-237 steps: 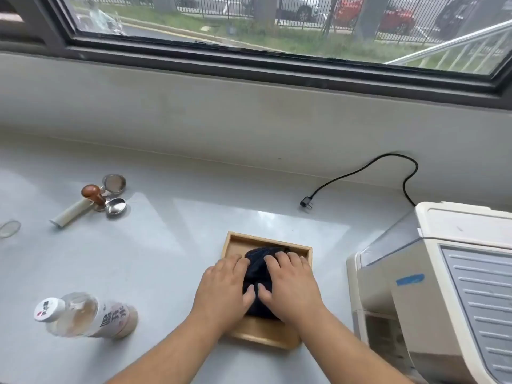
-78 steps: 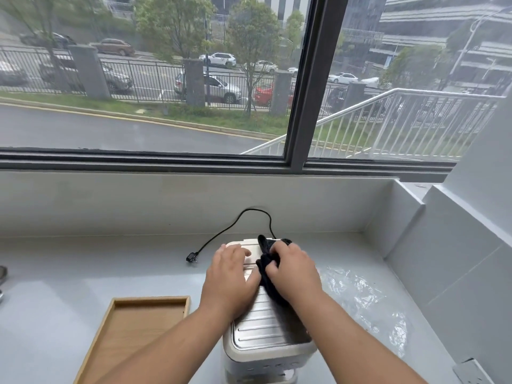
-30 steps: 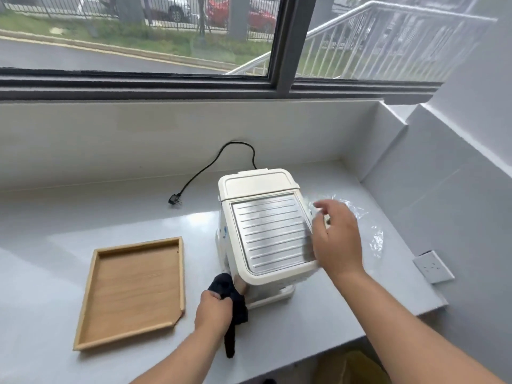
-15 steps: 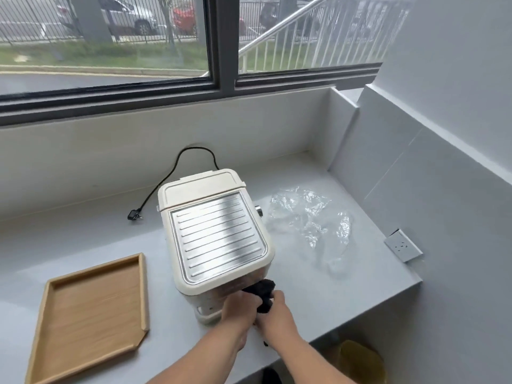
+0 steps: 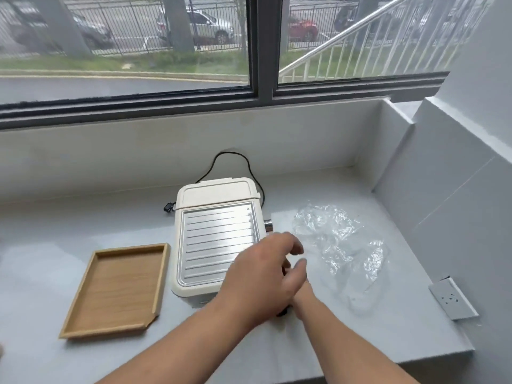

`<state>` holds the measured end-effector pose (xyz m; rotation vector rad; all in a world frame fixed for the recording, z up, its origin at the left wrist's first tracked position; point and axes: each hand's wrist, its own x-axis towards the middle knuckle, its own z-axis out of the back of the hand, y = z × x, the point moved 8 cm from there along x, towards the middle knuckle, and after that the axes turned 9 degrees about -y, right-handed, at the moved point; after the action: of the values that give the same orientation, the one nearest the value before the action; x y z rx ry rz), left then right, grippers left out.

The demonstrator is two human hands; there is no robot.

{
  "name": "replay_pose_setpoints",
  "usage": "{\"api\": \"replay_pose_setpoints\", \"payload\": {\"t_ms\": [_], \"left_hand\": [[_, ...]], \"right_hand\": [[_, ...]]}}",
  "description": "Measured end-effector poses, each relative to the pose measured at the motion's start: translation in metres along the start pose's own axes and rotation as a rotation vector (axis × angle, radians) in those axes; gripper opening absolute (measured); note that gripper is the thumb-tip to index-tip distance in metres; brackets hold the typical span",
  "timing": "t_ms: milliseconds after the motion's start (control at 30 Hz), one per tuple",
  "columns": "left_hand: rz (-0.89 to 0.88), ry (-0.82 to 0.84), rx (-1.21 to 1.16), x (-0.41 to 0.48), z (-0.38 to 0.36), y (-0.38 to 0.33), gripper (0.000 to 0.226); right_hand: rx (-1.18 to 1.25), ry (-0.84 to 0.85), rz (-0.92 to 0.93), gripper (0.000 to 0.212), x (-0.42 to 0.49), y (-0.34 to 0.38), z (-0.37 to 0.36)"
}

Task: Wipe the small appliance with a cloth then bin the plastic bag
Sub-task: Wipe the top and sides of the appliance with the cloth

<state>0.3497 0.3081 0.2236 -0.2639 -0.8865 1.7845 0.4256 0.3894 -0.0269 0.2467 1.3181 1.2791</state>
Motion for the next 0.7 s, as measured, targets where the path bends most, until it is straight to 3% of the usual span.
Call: {"api": "replay_pose_setpoints", "payload": {"t_ms": [67,133,267,400,600,633,700], "left_hand": [[-0.051,-0.194,0.072,0.018,0.034,0.01,0.017],[-0.013,-0.258,0.203,0.035,0.056,0.041,0.033],[0.225,-0.046,0.528,0.054,0.063,0.112,0.075],[0.25,-0.025,0.534,0.054,0.052,0.135,0.083],[0.25,-0.051,0.531,0.055,0.052,0.138,0.081],[0.254,-0.05,0.524,0.056,0.052,0.138,0.078],[0.263,-0.048,0.511,0.057,0.053,0.136,0.068]], "right_hand": [[0.001,0.012,-0.083,0.012,0.017,0.003,0.005],[0.091,0.055,-0.123,0.014,0.033,0.011,0.003],[0.25,0.123,-0.21,0.017,0.056,0.035,0.001],[0.315,0.154,-0.16,0.024,0.074,0.084,0.003],[0.525,0.158,0.153,0.019,0.04,0.222,0.017],[0.495,0.15,0.239,0.02,0.03,0.243,0.019],[0.216,0.084,0.509,0.015,0.002,0.279,0.018]]}}
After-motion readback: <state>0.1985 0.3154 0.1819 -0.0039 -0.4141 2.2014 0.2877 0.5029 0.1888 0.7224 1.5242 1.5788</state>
